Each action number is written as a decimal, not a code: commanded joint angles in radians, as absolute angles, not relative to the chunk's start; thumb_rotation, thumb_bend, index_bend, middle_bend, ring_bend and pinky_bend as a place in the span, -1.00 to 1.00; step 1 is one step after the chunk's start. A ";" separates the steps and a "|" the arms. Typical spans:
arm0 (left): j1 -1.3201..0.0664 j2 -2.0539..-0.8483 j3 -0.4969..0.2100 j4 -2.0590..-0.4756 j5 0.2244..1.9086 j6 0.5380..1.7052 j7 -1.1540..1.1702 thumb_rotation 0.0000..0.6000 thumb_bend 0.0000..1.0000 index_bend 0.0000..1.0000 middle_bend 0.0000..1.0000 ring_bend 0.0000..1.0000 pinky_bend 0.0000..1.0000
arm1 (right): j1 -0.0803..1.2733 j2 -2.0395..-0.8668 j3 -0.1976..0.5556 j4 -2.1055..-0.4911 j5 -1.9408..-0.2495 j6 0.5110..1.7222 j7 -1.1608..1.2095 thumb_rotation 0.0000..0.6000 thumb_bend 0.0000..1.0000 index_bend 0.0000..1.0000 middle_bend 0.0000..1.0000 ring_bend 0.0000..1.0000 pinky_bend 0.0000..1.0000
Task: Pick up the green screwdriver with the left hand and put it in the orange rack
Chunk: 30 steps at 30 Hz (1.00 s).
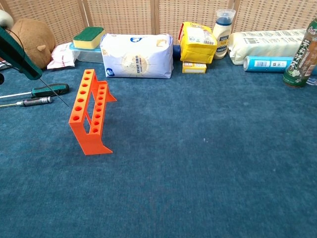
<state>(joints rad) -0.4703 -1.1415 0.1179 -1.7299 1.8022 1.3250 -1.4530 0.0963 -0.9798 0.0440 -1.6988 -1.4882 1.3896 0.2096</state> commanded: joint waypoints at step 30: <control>-0.513 -1.189 0.121 -1.708 1.728 1.255 -1.425 1.00 -0.08 0.03 0.78 1.00 1.00 | 0.099 -0.975 0.046 -1.695 -1.487 1.387 0.226 1.00 -0.69 -0.91 -0.93 -1.00 -1.00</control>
<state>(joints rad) -0.5126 -1.1881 0.1203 -1.7094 1.7293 1.2558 -1.4274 0.0987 -0.9749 0.0457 -1.6953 -1.4875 1.3871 0.2259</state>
